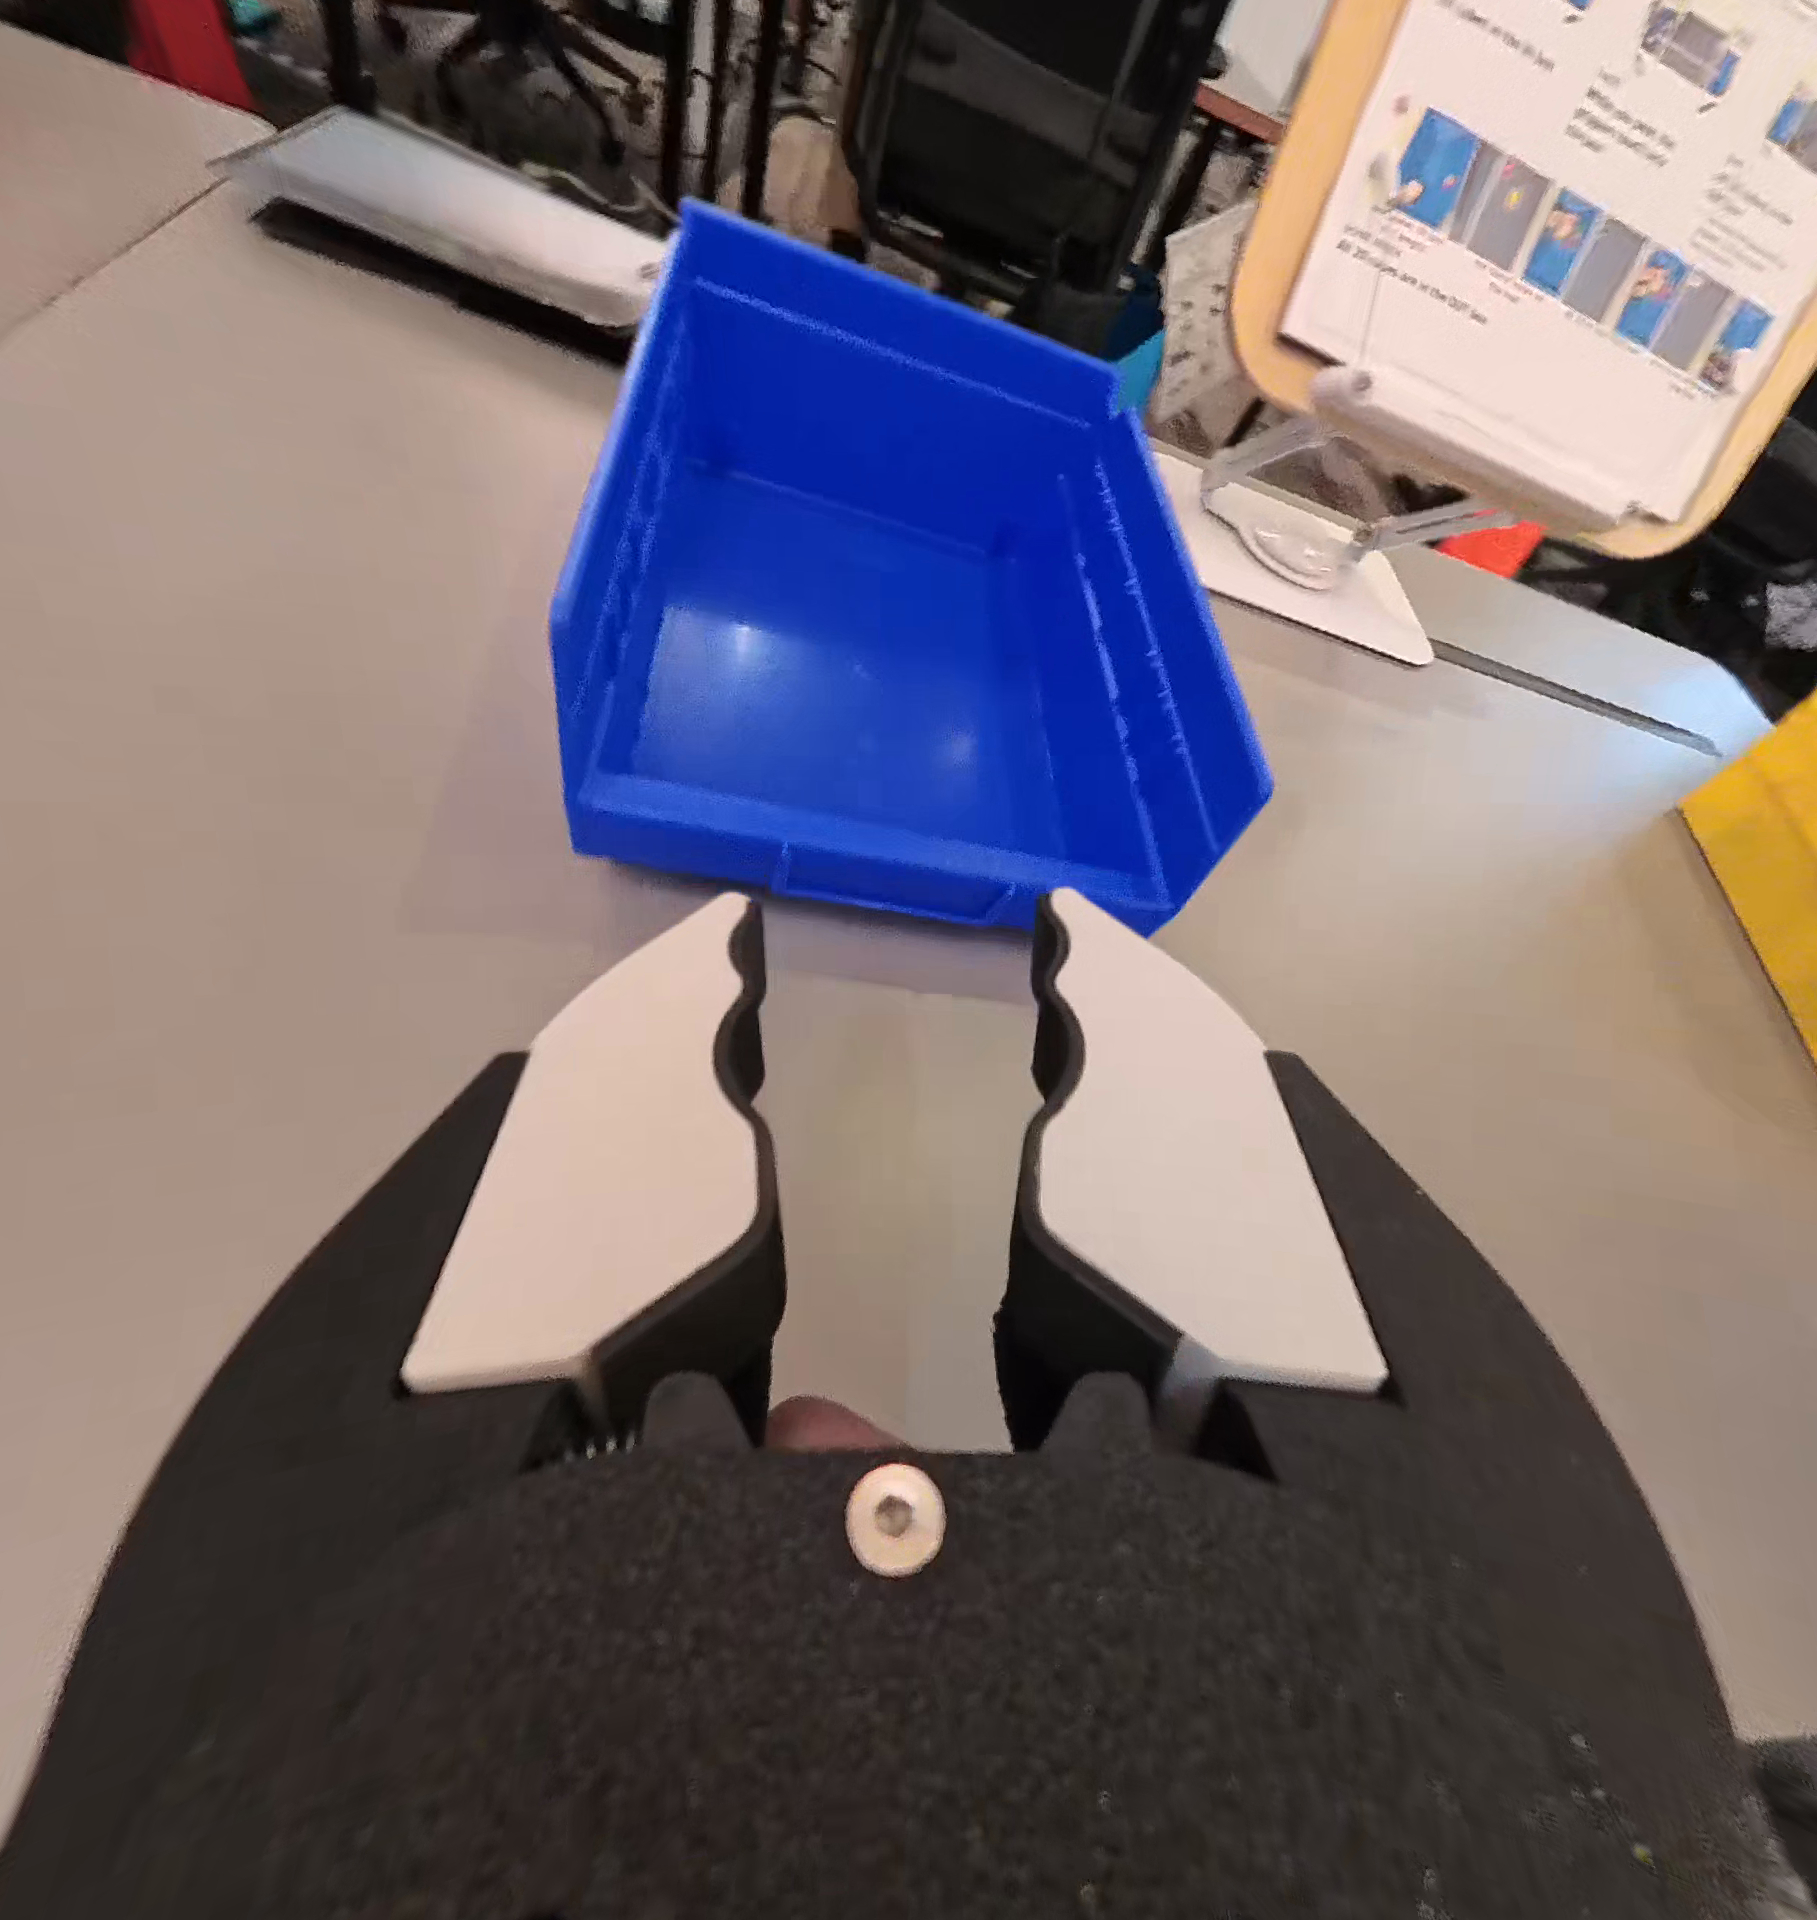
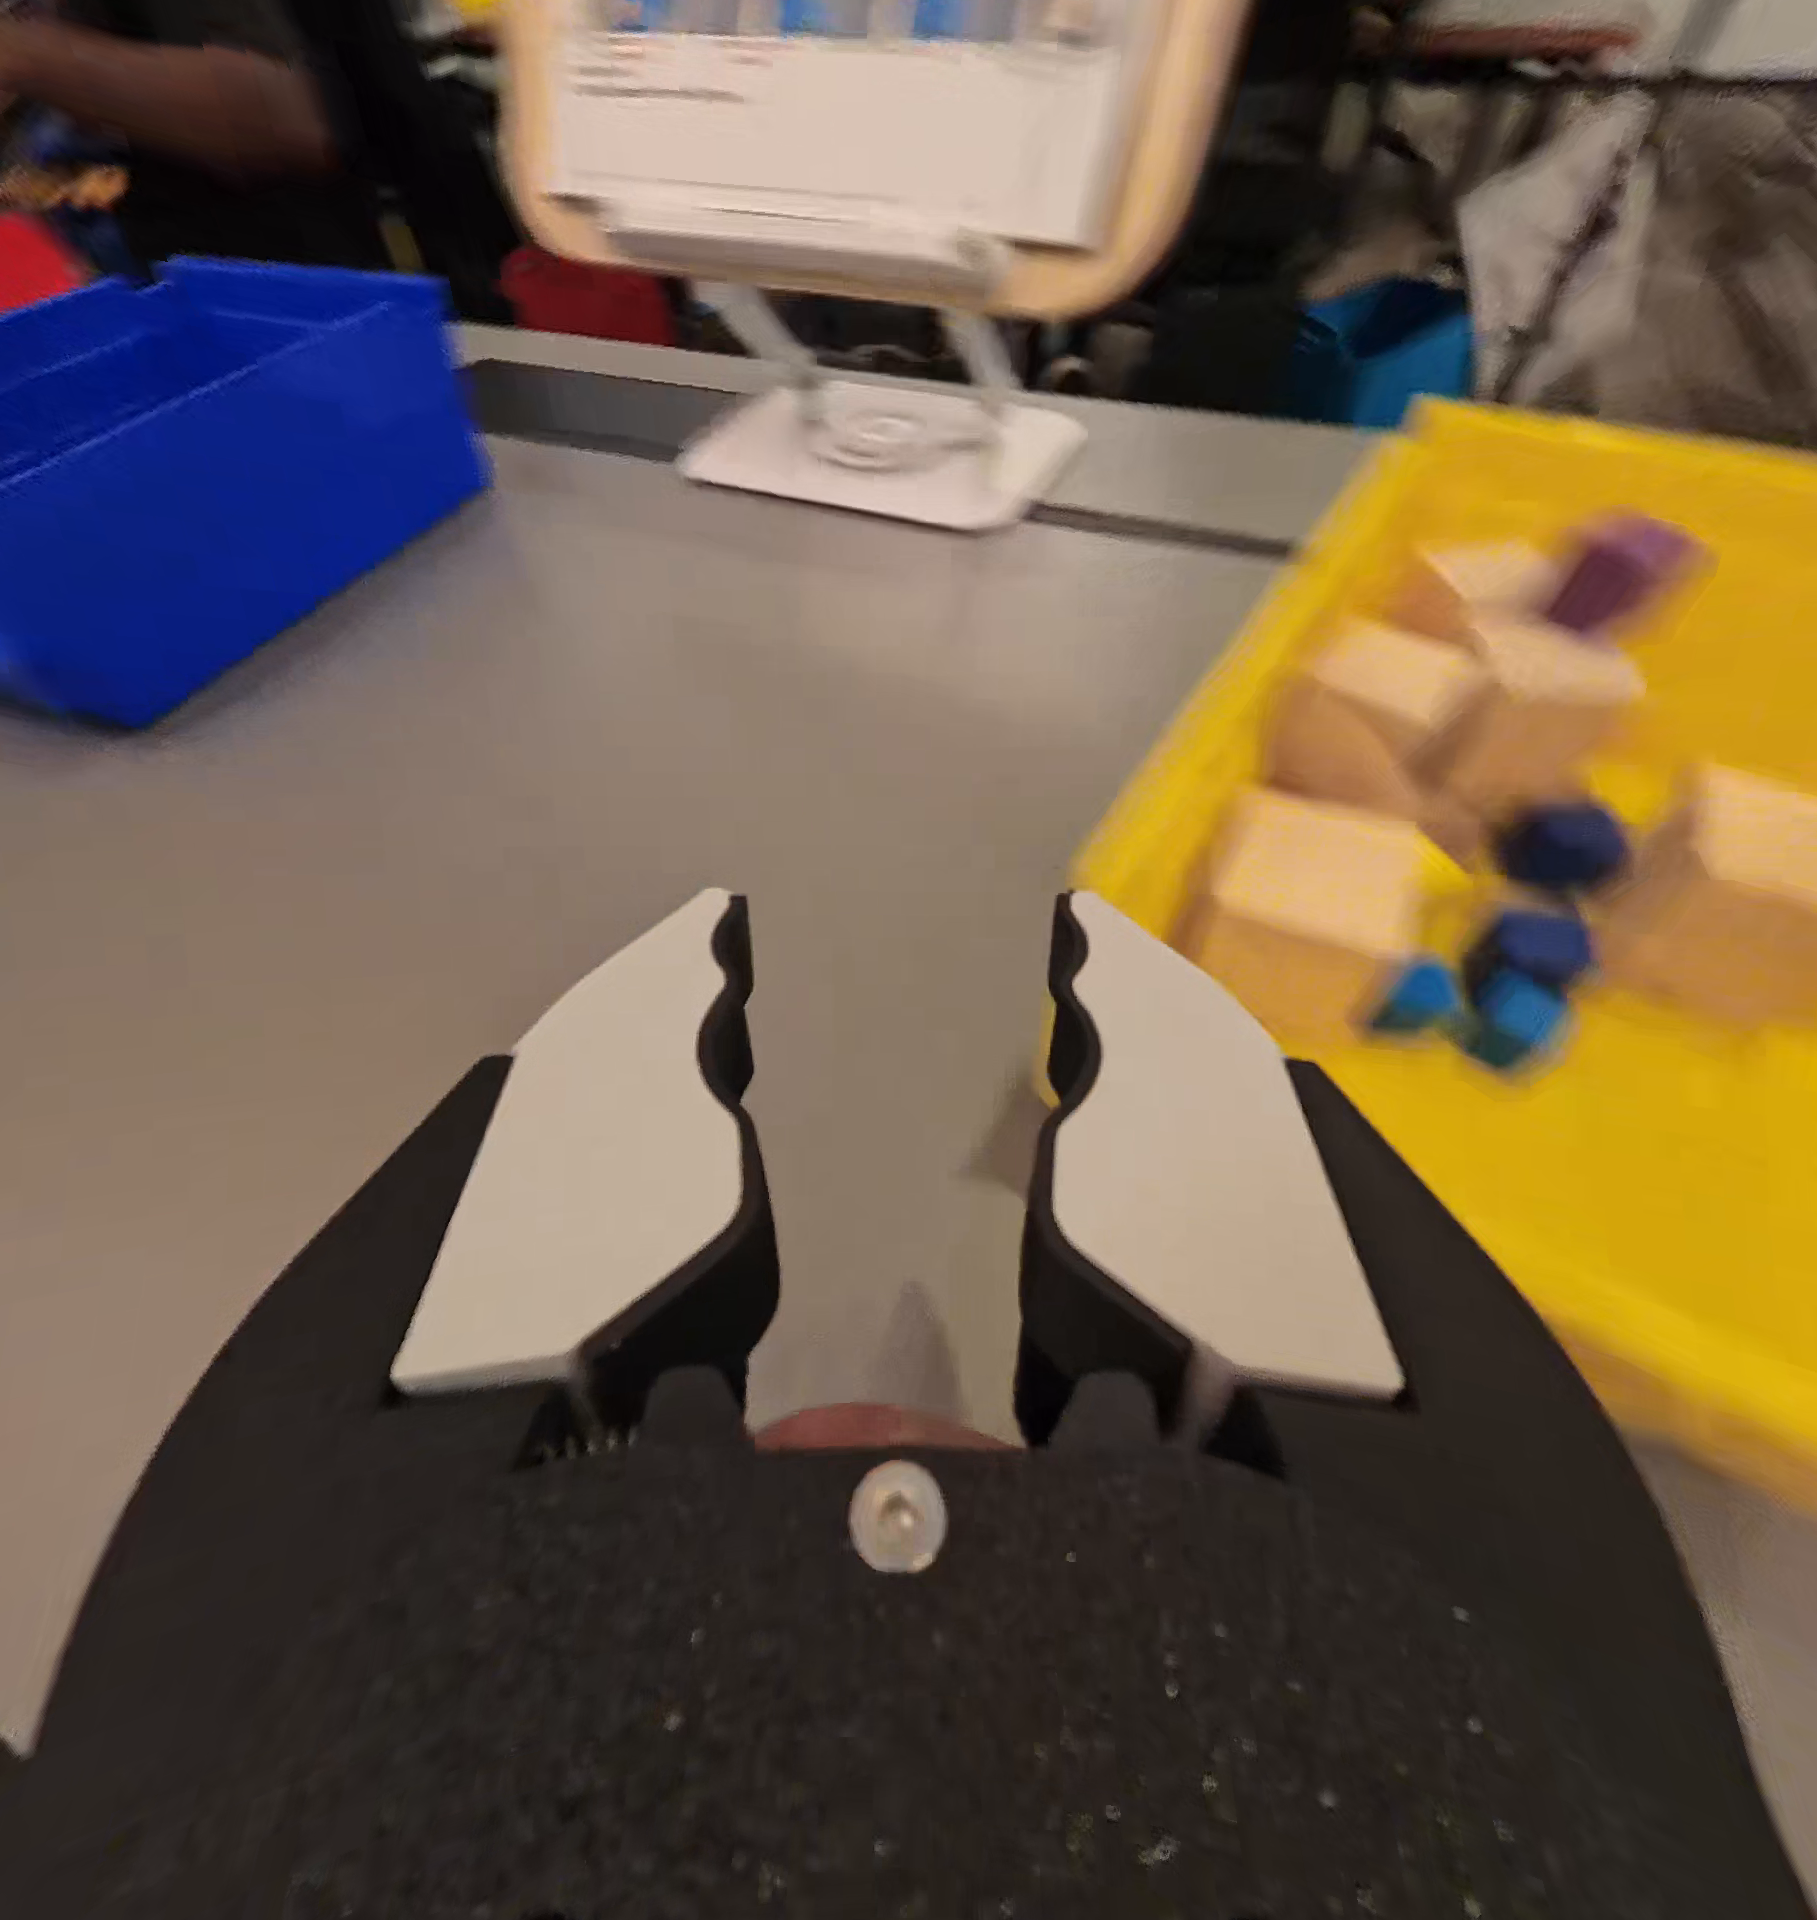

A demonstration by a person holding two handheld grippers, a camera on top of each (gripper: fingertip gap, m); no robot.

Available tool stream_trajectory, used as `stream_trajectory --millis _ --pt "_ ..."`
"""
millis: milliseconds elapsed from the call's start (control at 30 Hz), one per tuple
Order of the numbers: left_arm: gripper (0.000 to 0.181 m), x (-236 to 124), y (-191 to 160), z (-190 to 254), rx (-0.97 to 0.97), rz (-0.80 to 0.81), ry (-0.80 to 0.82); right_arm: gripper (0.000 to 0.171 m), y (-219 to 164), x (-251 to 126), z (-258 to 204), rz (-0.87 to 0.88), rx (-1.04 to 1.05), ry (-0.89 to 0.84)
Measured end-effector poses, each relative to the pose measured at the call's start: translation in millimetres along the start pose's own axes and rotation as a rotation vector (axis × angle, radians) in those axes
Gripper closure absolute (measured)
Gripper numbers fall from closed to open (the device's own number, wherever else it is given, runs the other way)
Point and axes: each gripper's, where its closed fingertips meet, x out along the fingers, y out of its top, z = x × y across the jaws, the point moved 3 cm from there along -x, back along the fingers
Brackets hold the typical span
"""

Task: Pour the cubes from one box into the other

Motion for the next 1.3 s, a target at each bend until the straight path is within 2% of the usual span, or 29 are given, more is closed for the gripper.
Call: stream_trajectory --millis 100,133,200,267,400,467,667,1067,1200,1300 --pt "0.133 -3 -28 8 -0.026 0.037 0.037 0.125 -40 -37 66 0.034 0.239 -0.148" --pt "0.133 -5 -40 12 -0.023 0.047 0.047 0.122 -46 -44 80 0.048 0.292 -0.166" --pt "0.135 -4 -66 18 -0.015 0.041 0.06 0.122 -49 -52 102 0.048 0.275 -0.231" --pt "0.14 3 -83 22 -0.006 -0.047 0.045 0.12 -45 -56 116 0.07 0.185 -0.321" --pt "0.133 17 -80 8 0.052 -0.041 0.073 0.116 -43 -53 118 0.083 0.116 -0.39" --pt "0.133 15 -75 4 0.059 -0.008 0.096 0.122 -41 -56 118 0.086 0.106 -0.411" --pt "0.134 4 -61 7 0.106 0.104 0.098 0.118 -44 -59 122 0.084 0.111 -0.427" --pt "0.137 14 -71 11 0.104 0.038 0.069 0.118 -47 -50 110 0.047 0.055 -0.393" --pt "0.137 18 -73 16 0.149 0.033 0.075 0.116 -46 -52 115 0.045 0.017 -0.434" --pt "0.137 22 -77 36 0.206 0.023 0.033 0.115 -44 -56 123 0.052 -0.017 -0.501"
